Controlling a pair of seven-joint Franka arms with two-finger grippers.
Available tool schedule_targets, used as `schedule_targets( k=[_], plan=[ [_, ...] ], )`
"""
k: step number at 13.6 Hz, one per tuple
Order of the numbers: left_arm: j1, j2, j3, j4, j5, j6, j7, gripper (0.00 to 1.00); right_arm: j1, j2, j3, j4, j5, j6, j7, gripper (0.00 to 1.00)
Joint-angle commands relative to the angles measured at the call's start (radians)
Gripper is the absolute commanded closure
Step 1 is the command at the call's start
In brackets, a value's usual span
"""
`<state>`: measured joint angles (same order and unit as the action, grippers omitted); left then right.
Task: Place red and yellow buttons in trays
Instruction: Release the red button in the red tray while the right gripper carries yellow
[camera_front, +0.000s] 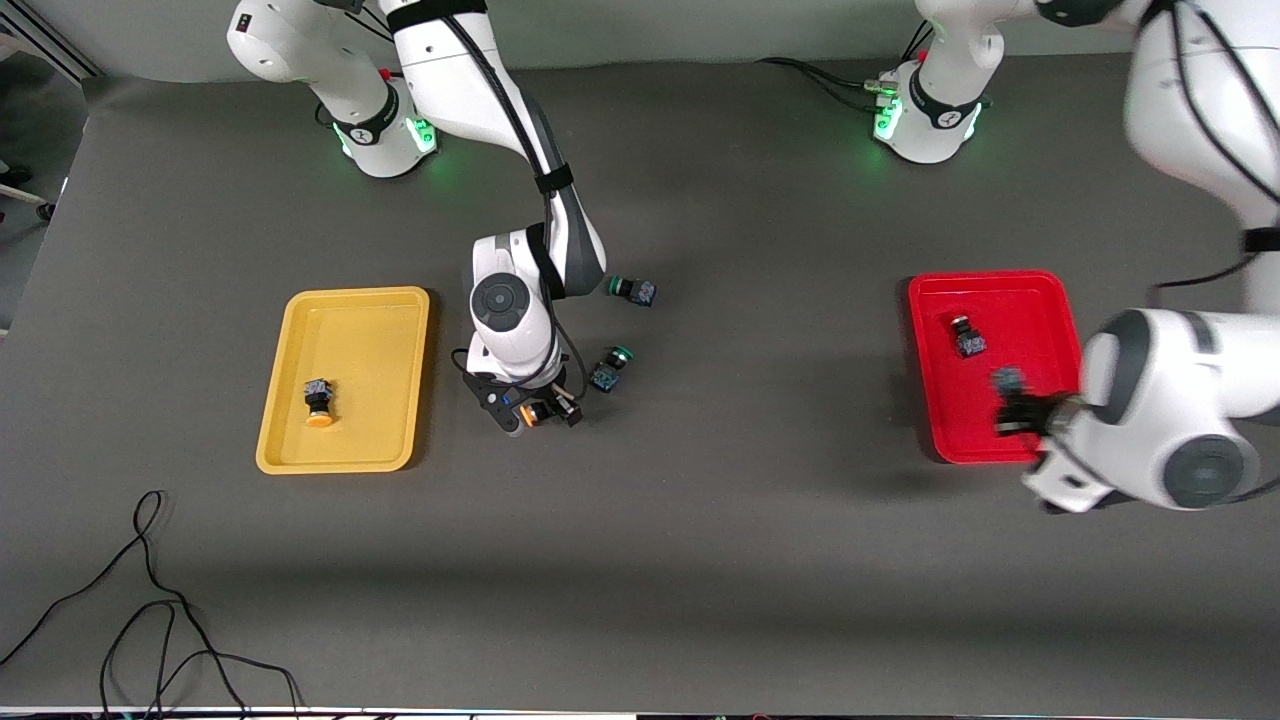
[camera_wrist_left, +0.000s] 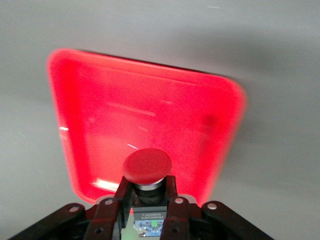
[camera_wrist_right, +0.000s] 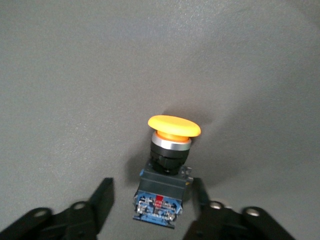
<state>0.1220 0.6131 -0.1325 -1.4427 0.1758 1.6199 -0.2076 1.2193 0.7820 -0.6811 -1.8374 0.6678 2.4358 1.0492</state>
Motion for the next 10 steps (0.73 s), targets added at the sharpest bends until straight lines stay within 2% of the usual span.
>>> schedule_targets(
  k=[1,2,5,6,7,8,9,10],
  plan=[
    [0.082,-0.023,-0.013,-0.154,0.03,0.159,0.124,1.0,-0.001,0.0,0.003,0.003,0.026,0.005,-0.047,0.82],
    [0.088,-0.029,-0.013,-0.2,0.03,0.228,0.125,1.0,-0.001,-0.003,0.003,0.003,0.026,0.005,-0.061,0.91],
    [0.116,-0.044,-0.013,-0.342,0.03,0.394,0.123,1.0,-0.003,-0.059,-0.008,0.004,0.015,-0.032,-0.077,0.91],
    [0.123,-0.047,-0.013,-0.363,0.03,0.42,0.123,1.0,-0.007,-0.104,-0.017,0.015,0.003,-0.114,-0.075,0.91],
    [0.123,-0.047,-0.013,-0.363,0.028,0.419,0.123,0.95,-0.009,-0.142,-0.05,0.05,-0.02,-0.204,-0.074,0.91],
    [0.122,-0.049,-0.013,-0.36,0.028,0.408,0.12,0.21,-0.008,-0.165,-0.084,0.085,-0.045,-0.296,-0.075,0.91],
    [0.122,-0.059,-0.016,-0.357,0.028,0.403,0.125,0.0,-0.009,-0.187,-0.11,0.127,-0.069,-0.376,-0.078,0.91],
    [0.12,-0.073,-0.018,-0.351,0.027,0.393,0.123,0.0,-0.011,-0.21,-0.132,0.163,-0.106,-0.459,-0.101,0.91]
  ],
)
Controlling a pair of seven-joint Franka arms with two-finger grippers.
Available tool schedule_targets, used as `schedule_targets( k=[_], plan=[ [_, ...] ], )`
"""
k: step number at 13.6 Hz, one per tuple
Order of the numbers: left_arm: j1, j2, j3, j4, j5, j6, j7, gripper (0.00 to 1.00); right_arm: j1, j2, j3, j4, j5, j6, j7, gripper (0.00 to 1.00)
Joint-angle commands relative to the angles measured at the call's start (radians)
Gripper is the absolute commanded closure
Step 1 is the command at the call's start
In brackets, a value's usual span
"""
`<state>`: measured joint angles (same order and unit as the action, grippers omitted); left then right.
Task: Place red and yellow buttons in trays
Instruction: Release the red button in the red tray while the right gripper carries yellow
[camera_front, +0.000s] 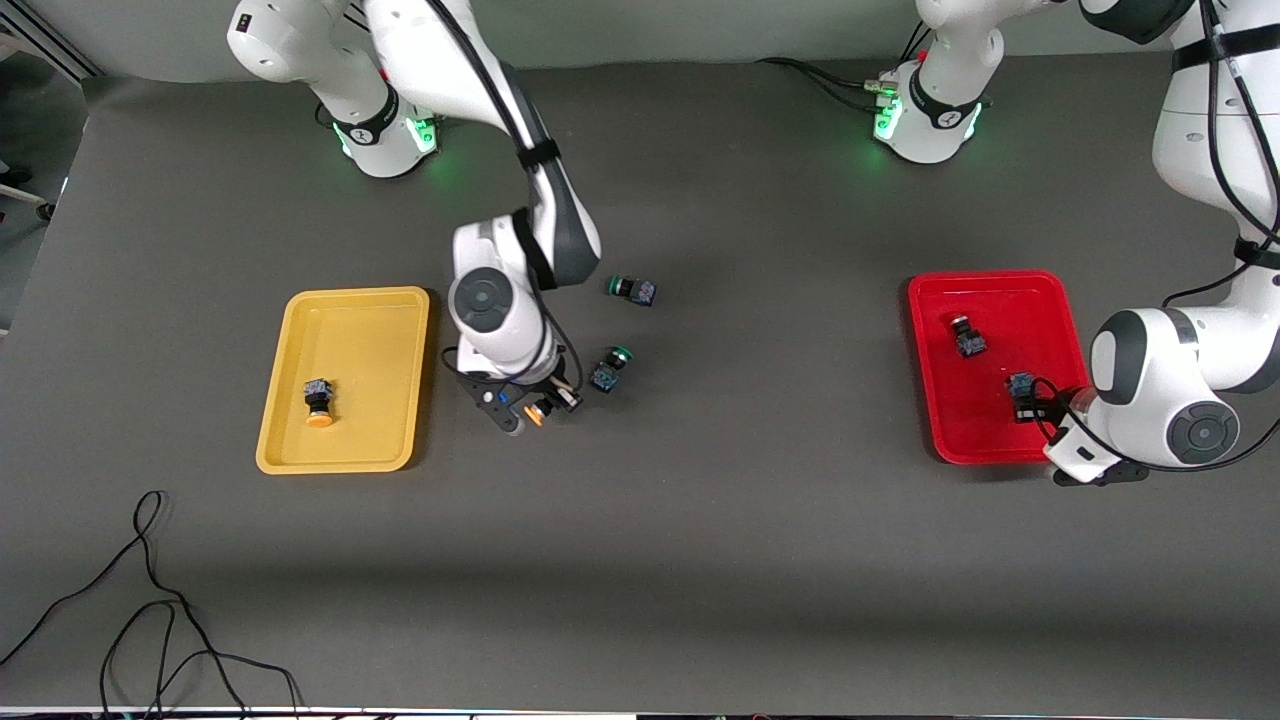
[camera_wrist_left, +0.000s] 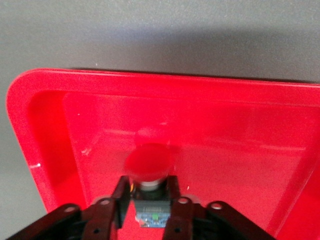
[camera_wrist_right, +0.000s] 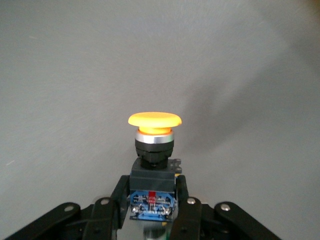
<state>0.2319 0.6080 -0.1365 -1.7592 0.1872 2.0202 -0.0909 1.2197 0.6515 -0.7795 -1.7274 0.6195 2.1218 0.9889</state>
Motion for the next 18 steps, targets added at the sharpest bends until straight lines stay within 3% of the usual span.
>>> schedule_targets(
  k=[1,3,6,9,12,14,16,18],
  plan=[
    [0.004,-0.095,-0.017,-0.019,0.014,-0.026,0.01,0.0,-0.012,-0.11,-0.056,0.08,-0.091,-0.225,-0.108,0.91],
    [-0.026,-0.157,-0.028,0.027,0.014,-0.11,0.011,0.0,-0.014,-0.173,-0.134,0.075,-0.124,-0.32,-0.33,0.91],
    [-0.092,-0.241,-0.035,0.145,-0.011,-0.305,-0.006,0.0,-0.005,-0.216,-0.298,0.007,-0.176,-0.391,-0.774,0.91],
    [-0.095,-0.39,-0.045,0.126,-0.099,-0.382,-0.007,0.0,-0.015,-0.225,-0.431,-0.121,-0.182,-0.353,-1.169,0.91],
    [-0.092,-0.528,-0.043,0.047,-0.124,-0.324,-0.006,0.0,-0.035,-0.22,-0.425,-0.358,-0.141,-0.049,-1.386,0.91],
    [-0.094,-0.571,-0.043,0.049,-0.124,-0.331,0.008,0.0,-0.04,-0.175,-0.376,-0.484,0.016,0.132,-1.54,0.91],
    [-0.095,-0.574,-0.043,0.073,-0.124,-0.336,0.02,0.0,-0.078,-0.068,-0.316,-0.485,0.153,0.138,-1.659,0.91],
    [-0.098,-0.554,-0.043,0.096,-0.123,-0.339,0.023,0.0,-0.118,-0.02,-0.265,-0.482,0.218,0.142,-1.713,0.91]
  ],
)
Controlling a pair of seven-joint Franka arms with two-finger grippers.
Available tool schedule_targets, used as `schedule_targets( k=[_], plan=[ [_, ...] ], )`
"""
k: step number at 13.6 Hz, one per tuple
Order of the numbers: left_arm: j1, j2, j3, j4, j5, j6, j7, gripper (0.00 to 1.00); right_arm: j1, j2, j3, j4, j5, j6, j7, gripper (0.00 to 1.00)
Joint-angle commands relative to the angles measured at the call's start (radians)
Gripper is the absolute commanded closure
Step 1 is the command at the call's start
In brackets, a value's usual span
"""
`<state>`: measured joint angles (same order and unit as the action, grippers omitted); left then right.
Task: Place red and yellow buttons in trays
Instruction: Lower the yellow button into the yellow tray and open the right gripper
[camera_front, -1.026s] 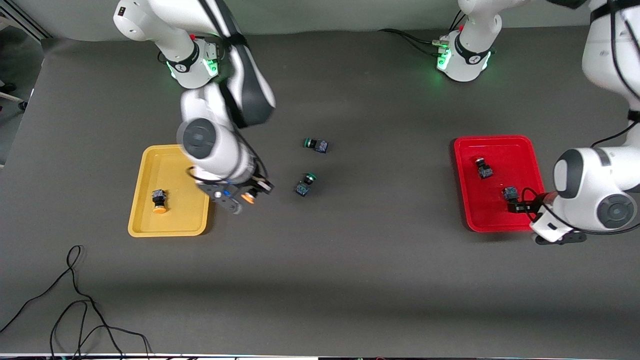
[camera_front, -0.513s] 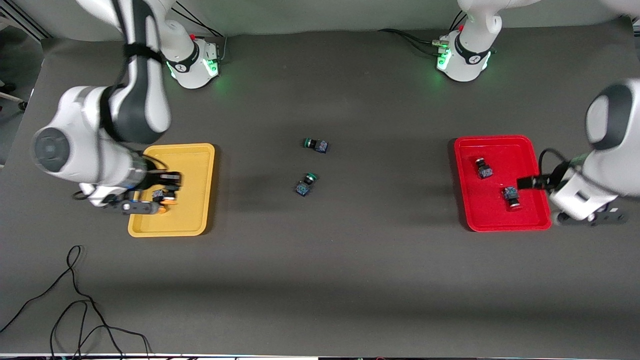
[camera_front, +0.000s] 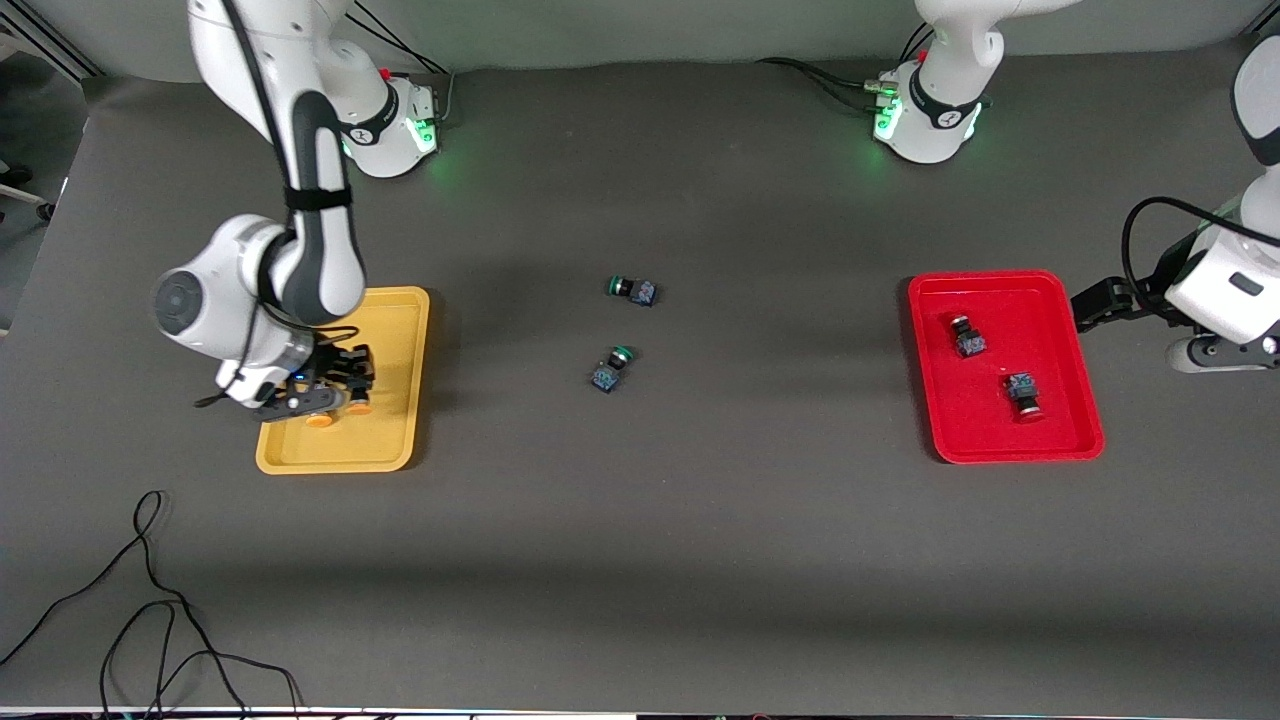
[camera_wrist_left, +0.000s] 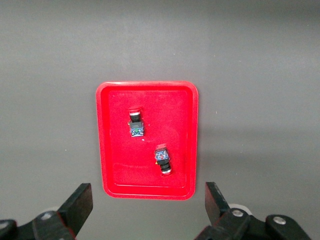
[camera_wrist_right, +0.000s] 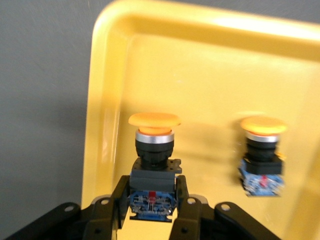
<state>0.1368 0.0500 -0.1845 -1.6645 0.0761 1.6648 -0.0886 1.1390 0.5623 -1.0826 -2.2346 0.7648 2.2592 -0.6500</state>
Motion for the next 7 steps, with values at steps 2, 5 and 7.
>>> schedule_targets(
  k=[2,5,7],
  plan=[
    [0.009,0.004,0.005,0.003,-0.012,0.004,0.02,0.0,-0.067,0.073,0.062,0.032,0.077,0.003,-0.073,0.43],
    [-0.049,-0.009,0.066,-0.012,-0.003,-0.017,0.007,0.0,-0.068,0.064,0.061,0.043,0.077,-0.003,-0.056,0.0],
    [-0.049,-0.059,0.085,-0.082,-0.003,-0.002,0.004,0.0,-0.062,0.039,0.053,0.062,0.067,-0.013,-0.027,0.0]
  ],
)
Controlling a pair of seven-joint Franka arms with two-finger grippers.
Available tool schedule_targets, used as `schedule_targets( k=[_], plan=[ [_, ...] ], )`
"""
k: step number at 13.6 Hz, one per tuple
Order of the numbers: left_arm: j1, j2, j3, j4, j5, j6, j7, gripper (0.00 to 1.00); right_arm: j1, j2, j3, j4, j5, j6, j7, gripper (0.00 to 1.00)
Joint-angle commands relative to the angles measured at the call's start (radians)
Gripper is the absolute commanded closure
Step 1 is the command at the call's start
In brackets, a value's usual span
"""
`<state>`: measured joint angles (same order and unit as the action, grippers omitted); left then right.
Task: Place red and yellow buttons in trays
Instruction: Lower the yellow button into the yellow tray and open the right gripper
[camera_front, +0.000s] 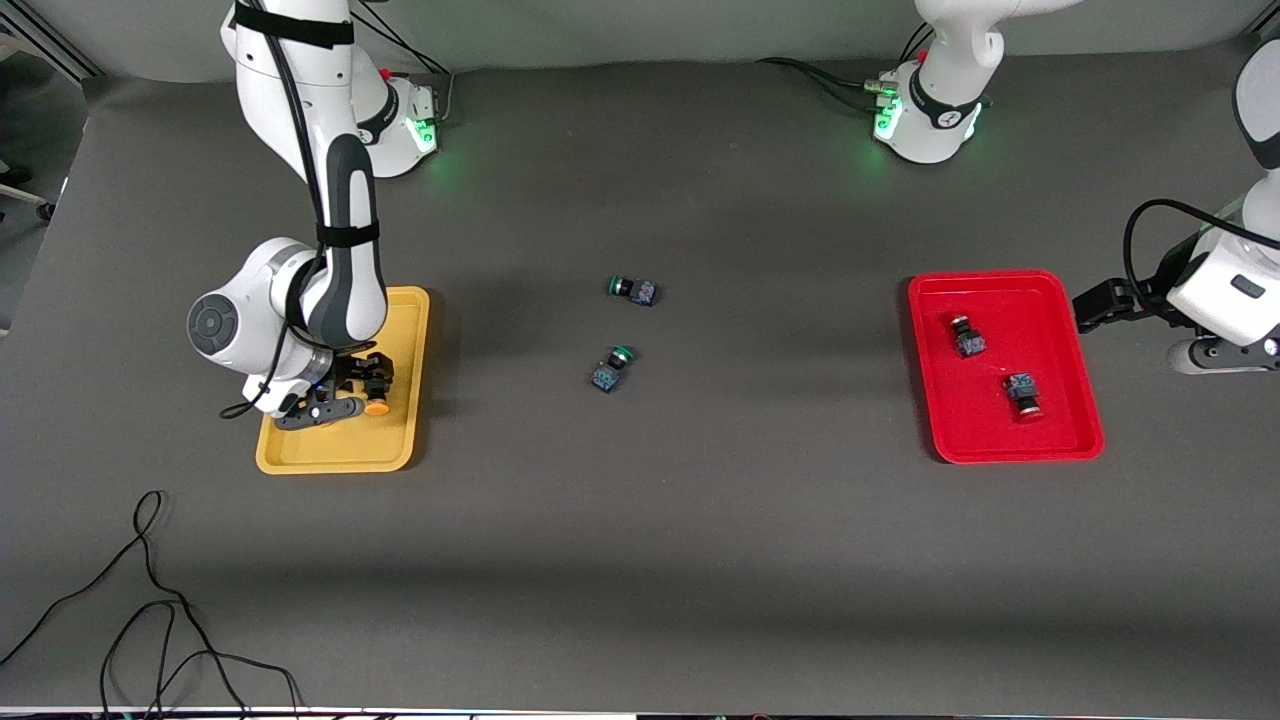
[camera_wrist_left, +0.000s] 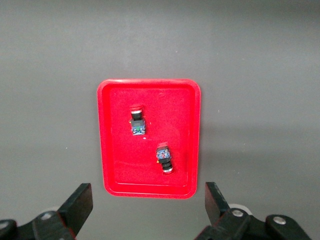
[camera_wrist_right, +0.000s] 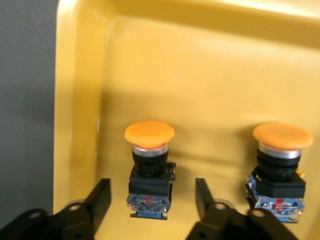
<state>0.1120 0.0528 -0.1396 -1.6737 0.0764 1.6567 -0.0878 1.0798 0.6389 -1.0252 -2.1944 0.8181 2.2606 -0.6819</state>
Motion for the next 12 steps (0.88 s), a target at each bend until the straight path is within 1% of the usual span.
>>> schedule_targets(
  k=[1,3,4,6,9,12],
  plan=[
    [-0.025,-0.094,0.04,-0.11,-0.004,0.02,0.002,0.0,0.006,-0.048,-0.024,0.041,0.004,-0.047,0.03,0.0],
    [-0.026,-0.167,0.04,-0.191,-0.007,0.075,0.002,0.0,0.029,-0.048,-0.087,0.109,-0.06,-0.139,0.103,0.0],
    [-0.026,-0.183,0.038,-0.202,-0.012,0.072,0.0,0.0,0.031,-0.05,-0.108,0.157,-0.101,-0.197,0.154,0.0],
    [-0.028,-0.191,0.037,-0.19,-0.013,0.064,0.003,0.0,0.032,-0.054,-0.151,0.255,-0.154,-0.339,0.211,0.0],
    [-0.037,-0.172,0.026,-0.15,-0.018,0.048,0.007,0.0,0.048,-0.056,-0.226,0.408,-0.224,-0.54,0.31,0.0],
    [-0.051,-0.172,0.023,-0.138,-0.02,0.032,0.002,0.0,0.097,-0.056,-0.303,0.51,-0.257,-0.671,0.398,0.0]
  ],
)
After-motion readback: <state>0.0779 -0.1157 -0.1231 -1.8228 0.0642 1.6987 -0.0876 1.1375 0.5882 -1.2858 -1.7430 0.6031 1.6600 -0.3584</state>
